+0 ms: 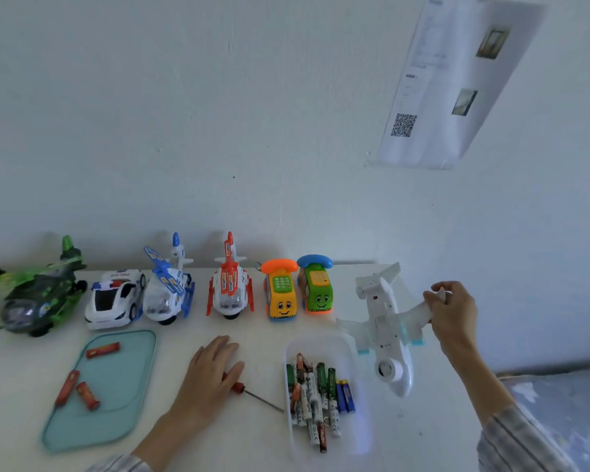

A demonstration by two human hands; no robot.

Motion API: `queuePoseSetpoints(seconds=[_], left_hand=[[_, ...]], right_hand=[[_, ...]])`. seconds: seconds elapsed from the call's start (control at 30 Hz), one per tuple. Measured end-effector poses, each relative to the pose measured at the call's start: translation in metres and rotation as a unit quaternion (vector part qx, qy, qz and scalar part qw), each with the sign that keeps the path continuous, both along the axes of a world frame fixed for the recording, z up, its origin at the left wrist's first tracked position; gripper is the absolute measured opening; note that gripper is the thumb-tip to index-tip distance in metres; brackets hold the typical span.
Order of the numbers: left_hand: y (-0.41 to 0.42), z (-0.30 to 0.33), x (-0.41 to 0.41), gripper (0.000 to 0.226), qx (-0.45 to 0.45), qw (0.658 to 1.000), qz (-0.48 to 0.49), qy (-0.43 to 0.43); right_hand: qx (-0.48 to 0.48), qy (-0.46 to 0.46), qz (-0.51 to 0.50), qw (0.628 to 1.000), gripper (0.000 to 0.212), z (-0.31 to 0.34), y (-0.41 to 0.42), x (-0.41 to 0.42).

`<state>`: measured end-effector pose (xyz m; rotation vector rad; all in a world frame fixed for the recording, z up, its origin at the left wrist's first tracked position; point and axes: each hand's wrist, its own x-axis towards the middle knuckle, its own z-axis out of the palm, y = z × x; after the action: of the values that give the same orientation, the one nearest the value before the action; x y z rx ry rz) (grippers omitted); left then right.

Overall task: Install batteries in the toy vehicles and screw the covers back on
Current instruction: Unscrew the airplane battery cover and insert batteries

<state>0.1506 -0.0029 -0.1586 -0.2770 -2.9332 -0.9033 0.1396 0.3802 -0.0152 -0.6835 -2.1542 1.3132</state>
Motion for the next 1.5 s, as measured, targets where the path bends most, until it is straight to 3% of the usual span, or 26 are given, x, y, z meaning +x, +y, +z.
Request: queuePoseSetpoints(seconds=[0.2, 0.33, 0.5, 0.6, 0.77, 0.9, 1.0, 1.07, 1.13, 1.17, 1.37, 1.5], left_hand=[[-0.006, 0.041, 0.006, 0.084, 0.065, 0.998, 0.023, 0.004], [-0.003, 0.098, 0.021, 0.075, 0.137, 0.990, -0.014, 0.036], [0.006, 0.144, 0.044, 0.055, 0.201, 0.979, -0.028, 0.015], [0.003, 0.154, 0.055, 0.060, 0.279, 0.960, 0.006, -0.004], [-0.020, 0.160, 0.069, 0.058, 0.301, 0.951, 0.069, -0.023], [-0.057, 0.155, 0.068, 0.070, 0.266, 0.953, 0.134, -0.048], [-0.084, 0.154, 0.067, 0.081, 0.178, 0.972, 0.145, -0.047], [-0.104, 0.160, 0.067, 0.083, 0.065, 0.983, 0.159, 0.065], [-0.126, 0.166, 0.065, 0.070, -0.027, 0.963, 0.136, 0.231], [-0.135, 0.171, 0.066, 0.065, -0.054, 0.953, 0.116, 0.274], [-0.154, 0.180, 0.074, 0.055, -0.178, 0.901, 0.045, 0.392], [-0.149, 0.172, 0.075, 0.062, -0.240, 0.901, -0.072, 0.353]], right_hand=[[0.134, 0.126, 0.055, 0.981, 0.007, 0.062, -0.050, 0.021], [0.147, 0.194, 0.092, 0.966, 0.008, 0.083, -0.090, 0.035], [-0.042, 0.225, 0.161, 0.960, 0.019, 0.083, -0.146, 0.044], [-0.157, 0.212, 0.205, 0.943, 0.016, 0.071, -0.183, 0.045], [-0.251, 0.195, 0.248, 0.915, 0.007, 0.048, -0.240, 0.047], [-0.256, 0.193, 0.311, 0.895, 0.019, 0.039, -0.285, 0.055], [-0.232, 0.181, 0.329, 0.897, 0.018, 0.038, -0.306, 0.050], [-0.237, 0.172, 0.350, 0.890, 0.015, 0.041, -0.317, 0.043], [-0.252, 0.163, 0.367, 0.880, 0.018, 0.048, -0.325, 0.034], [-0.265, 0.161, 0.367, 0.877, 0.020, 0.052, -0.326, 0.028], [-0.275, 0.110, 0.381, 0.876, 0.025, 0.058, -0.339, 0.002], [-0.270, 0.062, 0.418, 0.865, 0.024, 0.052, -0.349, -0.002]])
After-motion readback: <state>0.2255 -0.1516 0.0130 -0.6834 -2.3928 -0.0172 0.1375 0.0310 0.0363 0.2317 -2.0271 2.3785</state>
